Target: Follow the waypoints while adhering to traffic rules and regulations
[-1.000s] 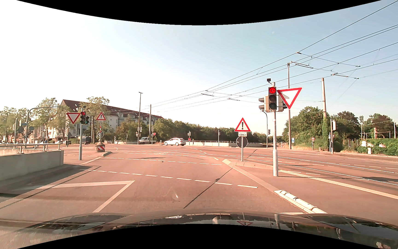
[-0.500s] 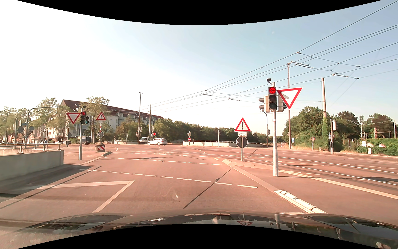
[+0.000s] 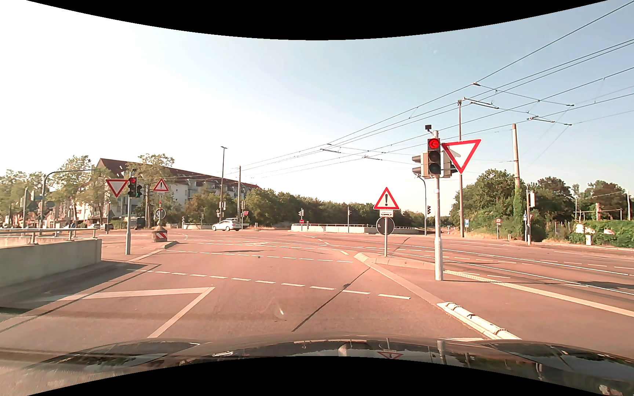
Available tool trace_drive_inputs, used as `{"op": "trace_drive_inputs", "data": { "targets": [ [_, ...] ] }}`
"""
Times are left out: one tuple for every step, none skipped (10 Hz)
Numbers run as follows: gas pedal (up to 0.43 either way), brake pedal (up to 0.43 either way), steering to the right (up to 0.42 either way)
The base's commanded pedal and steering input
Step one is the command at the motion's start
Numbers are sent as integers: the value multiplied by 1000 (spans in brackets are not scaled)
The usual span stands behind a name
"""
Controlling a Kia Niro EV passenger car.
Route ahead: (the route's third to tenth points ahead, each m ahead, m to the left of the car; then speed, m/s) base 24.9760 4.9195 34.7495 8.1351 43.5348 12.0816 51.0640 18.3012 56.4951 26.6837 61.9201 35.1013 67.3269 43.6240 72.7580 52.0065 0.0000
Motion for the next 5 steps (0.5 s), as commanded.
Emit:
{"op": "trace_drive_inputs", "data": {
  "targets": [
    [0,232,-82],
    [0,232,-82],
    [0,232,-82],
    [0,232,-81],
    [0,232,-82]
  ]
}}
